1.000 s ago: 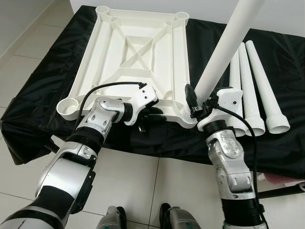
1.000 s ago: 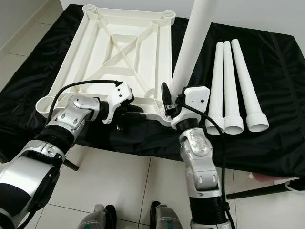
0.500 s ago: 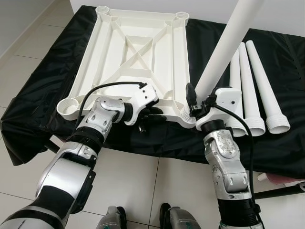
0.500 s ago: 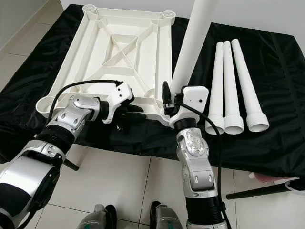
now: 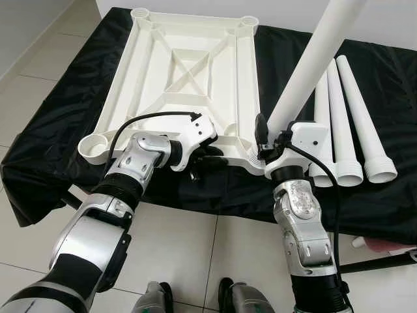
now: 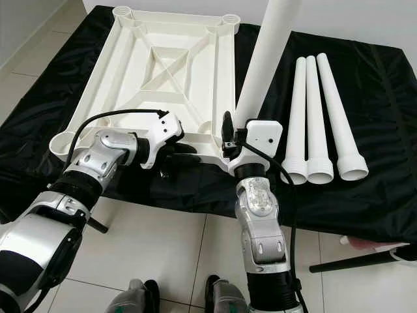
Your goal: Building children table
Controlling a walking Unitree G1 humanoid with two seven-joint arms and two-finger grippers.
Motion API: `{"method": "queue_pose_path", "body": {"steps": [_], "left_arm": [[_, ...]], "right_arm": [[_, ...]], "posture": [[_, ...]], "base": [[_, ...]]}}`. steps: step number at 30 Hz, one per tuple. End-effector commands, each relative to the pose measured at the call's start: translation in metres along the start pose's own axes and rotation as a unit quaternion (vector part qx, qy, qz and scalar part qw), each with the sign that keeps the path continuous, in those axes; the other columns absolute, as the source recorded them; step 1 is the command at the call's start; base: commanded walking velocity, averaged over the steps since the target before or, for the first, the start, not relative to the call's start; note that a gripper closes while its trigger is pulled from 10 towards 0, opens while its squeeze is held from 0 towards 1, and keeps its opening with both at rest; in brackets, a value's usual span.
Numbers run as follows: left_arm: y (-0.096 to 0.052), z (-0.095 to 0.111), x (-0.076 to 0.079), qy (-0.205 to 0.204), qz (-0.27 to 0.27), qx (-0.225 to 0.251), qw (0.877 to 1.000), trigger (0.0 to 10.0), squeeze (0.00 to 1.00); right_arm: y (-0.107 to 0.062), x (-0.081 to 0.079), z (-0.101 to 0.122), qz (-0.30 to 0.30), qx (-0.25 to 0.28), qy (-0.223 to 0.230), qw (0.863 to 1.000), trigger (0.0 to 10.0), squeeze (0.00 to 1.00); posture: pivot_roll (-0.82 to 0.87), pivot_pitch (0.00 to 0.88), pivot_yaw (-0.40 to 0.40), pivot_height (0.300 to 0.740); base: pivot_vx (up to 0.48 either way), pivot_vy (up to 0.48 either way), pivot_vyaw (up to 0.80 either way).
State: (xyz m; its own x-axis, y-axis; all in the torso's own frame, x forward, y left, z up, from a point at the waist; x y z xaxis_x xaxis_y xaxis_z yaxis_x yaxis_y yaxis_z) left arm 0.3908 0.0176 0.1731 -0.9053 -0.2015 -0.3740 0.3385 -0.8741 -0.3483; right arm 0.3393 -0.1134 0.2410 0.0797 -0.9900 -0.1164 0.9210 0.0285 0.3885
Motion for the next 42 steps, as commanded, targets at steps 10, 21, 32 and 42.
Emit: {"method": "queue_pose_path", "body": {"steps": [10,21,32,42], "left_arm": [[-0.001,-0.001,-0.007,-0.014,0.042,0.008,0.999,10.0,0.0],[0.0,0.0,-0.007,-0.013,0.041,0.009,0.999,10.0,0.0],[0.0,0.001,-0.009,-0.012,0.042,0.01,0.999,10.0,0.0],[-0.001,0.001,-0.009,-0.012,0.042,0.009,0.999,10.0,0.0]], "right_arm": [[-0.002,0.005,-0.016,-0.003,-0.032,0.002,0.999,10.0,0.0],[0.002,0.007,-0.008,0.001,-0.017,-0.011,1.0,10.0,0.0],[0.003,0.008,-0.008,0.002,-0.014,-0.015,1.0,10.0,0.0],[0.003,0.01,-0.007,-0.002,-0.012,-0.018,1.0,10.0,0.77]], "posture": [[-0.06,0.206,0.002,0.74],[-0.07,0.199,0.001,0.74],[-0.07,0.195,0.003,0.74],[-0.06,0.2,0.003,0.74]], "base": [[0.0,0.0,0.0],[0.0,0.0,0.0],[0.0,0.0,0.0],[0.0,0.0,0.0]]}}
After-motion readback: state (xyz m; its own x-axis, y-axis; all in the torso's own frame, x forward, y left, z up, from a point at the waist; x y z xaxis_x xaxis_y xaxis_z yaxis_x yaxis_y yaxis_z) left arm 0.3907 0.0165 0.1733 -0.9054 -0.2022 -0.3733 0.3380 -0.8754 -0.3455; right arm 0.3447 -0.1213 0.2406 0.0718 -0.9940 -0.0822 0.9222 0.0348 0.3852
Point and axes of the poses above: a point about 5 cm out from each wrist's last joint towards the gripper, its own y axis pointing out of the wrist towards the gripper, its own z axis along the axis of the wrist's last joint, x = y × z, the point moved 6 cm from there along y, pointing out of the wrist towards the gripper, and after that the axes turned 6 degrees about y, right-handed, at the moved point
